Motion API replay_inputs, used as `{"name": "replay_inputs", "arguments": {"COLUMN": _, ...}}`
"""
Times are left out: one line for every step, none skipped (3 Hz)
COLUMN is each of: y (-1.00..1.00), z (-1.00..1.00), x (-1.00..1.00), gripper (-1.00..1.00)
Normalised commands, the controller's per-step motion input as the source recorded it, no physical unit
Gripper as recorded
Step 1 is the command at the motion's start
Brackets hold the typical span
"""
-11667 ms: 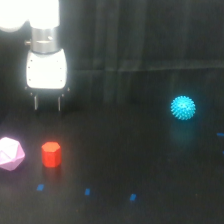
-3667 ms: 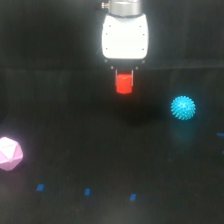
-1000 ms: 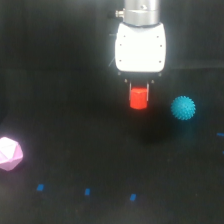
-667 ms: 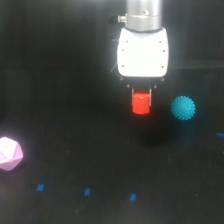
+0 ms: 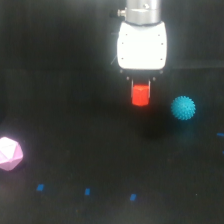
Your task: Pick up the red object from the table
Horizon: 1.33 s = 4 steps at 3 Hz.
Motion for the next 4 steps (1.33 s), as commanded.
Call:
{"name": "replay_inputs", "arguments": {"y": -0.52, "z": 0.44, "x": 0.36, "gripper": -1.0}}
{"name": "replay_inputs", "arguments": {"y": -0.6, "z": -0.4, "x": -0.11, "gripper": -1.0}}
{"name": "replay_inputs", "arguments": {"y": -0.07, "z": -1.0, "x": -0.35, "gripper": -1.0}}
{"name": "replay_inputs", "arguments": {"y": -0.29, "z": -0.37, "x": -0.59, "gripper": -1.0}}
